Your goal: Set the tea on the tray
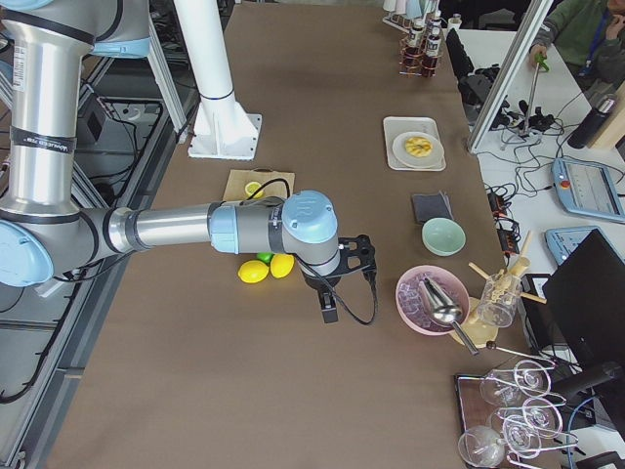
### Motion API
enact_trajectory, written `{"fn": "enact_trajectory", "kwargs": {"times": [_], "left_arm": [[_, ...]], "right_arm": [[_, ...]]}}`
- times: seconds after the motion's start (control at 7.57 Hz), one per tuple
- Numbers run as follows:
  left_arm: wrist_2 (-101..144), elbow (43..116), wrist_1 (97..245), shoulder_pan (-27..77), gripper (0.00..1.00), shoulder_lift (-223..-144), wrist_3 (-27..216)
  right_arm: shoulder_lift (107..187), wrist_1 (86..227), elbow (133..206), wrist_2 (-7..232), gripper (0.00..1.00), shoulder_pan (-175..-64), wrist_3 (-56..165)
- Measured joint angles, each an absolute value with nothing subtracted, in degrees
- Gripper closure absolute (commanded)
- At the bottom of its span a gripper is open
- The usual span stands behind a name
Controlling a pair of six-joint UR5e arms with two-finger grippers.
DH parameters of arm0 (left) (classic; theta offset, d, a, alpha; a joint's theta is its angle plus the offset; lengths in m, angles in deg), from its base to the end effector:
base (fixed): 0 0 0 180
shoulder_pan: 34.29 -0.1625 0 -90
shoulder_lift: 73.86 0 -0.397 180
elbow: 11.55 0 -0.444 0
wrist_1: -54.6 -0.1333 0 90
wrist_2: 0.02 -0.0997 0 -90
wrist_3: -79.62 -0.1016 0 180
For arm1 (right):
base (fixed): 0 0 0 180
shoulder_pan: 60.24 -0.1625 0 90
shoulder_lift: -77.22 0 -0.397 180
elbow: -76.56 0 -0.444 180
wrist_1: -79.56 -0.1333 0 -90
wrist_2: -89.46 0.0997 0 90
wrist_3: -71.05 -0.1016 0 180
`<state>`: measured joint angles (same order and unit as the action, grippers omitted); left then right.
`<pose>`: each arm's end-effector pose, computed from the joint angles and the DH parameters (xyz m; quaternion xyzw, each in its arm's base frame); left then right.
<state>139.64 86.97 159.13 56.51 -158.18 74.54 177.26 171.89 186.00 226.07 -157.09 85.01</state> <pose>-0.0631 -0.5181 0.5686 0.1582 0.4075 0.0969 0.8942 0.1159 -0.4659 0.5379 0.1270 -0.3782 -0.0812 0.9134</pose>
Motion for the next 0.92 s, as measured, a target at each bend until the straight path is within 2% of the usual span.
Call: {"fn": "enact_trajectory", "kwargs": {"times": [0.66,0.92], "left_arm": [[137.1,84.8,165.9,52.0,0.02,-170.5,90.5],[131.5,79.9,173.6,48.0,0.04,-175.3,100.5]], "right_arm": [[174.6,168.3,184.4,226.8,0.0,-153.7,83.7],[174.2,167.0,184.4,227.2,0.0,-150.7,80.2]]}}
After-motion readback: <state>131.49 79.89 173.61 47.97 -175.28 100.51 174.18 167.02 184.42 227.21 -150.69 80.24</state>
